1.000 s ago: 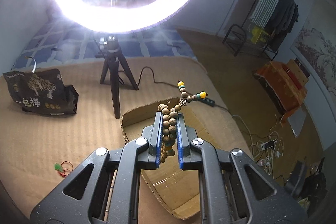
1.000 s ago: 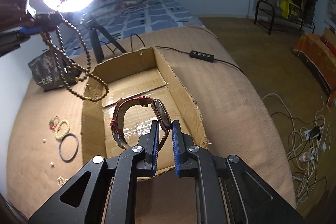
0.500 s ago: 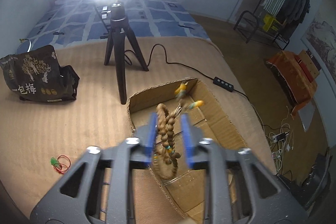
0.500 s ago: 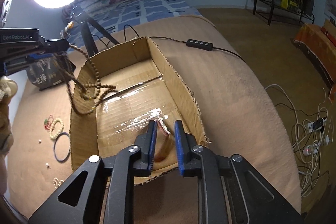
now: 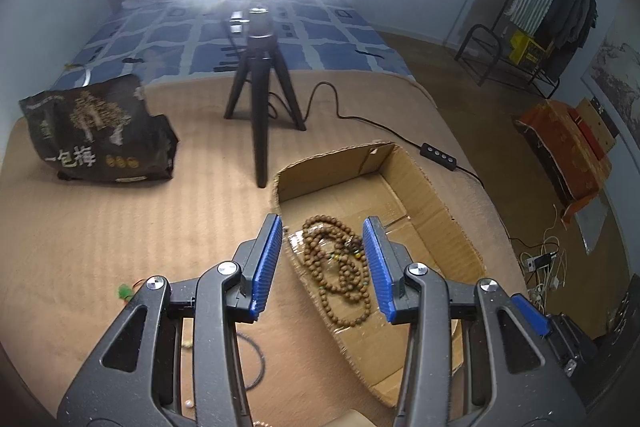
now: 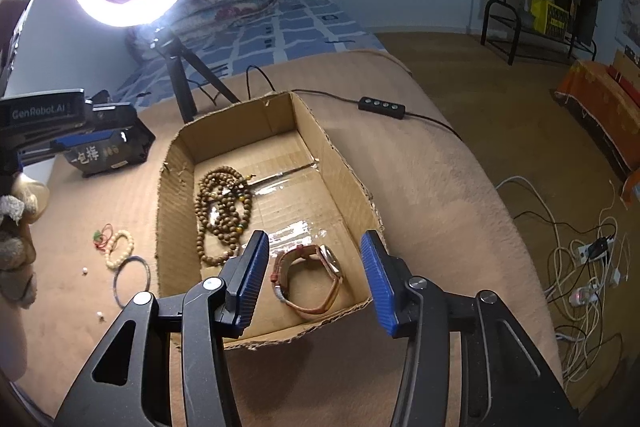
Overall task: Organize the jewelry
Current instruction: 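Open both tools to drop the mala and watch into the cardboard box, then move the left tool to a pearl earring while the right tool approaches the pearl necklace, then close the left tool on the pearl earring while the right tool grasps the pearl necklace, then carry the pearl earring and pearl necklace over the cardboard box with both tools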
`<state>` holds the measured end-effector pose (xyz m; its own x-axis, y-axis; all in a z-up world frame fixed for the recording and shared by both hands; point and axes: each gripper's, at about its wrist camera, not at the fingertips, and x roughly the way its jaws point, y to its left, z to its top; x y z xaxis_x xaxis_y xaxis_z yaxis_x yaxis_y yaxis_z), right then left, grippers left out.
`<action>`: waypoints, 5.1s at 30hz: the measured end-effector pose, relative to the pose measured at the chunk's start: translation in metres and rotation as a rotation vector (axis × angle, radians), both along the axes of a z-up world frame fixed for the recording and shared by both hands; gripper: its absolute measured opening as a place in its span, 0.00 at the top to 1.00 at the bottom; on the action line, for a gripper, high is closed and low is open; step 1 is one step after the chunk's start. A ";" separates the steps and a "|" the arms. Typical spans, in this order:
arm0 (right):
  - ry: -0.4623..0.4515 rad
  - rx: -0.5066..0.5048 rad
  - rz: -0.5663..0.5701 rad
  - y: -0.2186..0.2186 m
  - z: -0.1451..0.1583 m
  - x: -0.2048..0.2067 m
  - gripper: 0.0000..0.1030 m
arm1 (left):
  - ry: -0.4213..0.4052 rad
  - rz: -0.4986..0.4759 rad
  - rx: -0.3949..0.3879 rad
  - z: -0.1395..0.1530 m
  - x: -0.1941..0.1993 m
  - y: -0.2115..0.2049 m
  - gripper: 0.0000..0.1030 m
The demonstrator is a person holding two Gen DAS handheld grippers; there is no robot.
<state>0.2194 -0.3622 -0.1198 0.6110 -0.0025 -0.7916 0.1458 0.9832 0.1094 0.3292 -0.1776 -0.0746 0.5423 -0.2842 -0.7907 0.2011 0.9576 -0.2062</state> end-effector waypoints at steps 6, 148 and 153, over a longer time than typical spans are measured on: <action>-0.036 -0.021 0.013 0.009 0.016 -0.010 0.55 | -0.090 0.029 0.021 0.011 -0.024 0.036 0.39; -0.083 0.013 0.229 0.032 0.019 0.003 0.92 | -0.080 -0.070 -0.111 -0.031 -0.096 0.047 0.94; -0.081 0.042 0.196 0.022 0.013 0.014 0.92 | -0.072 -0.106 -0.128 -0.035 -0.094 0.017 0.94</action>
<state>0.2337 -0.3402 -0.1069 0.6579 0.1544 -0.7371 -0.0583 0.9863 0.1545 0.2354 -0.1606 -0.1093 0.5577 -0.4384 -0.7048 0.3184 0.8972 -0.3061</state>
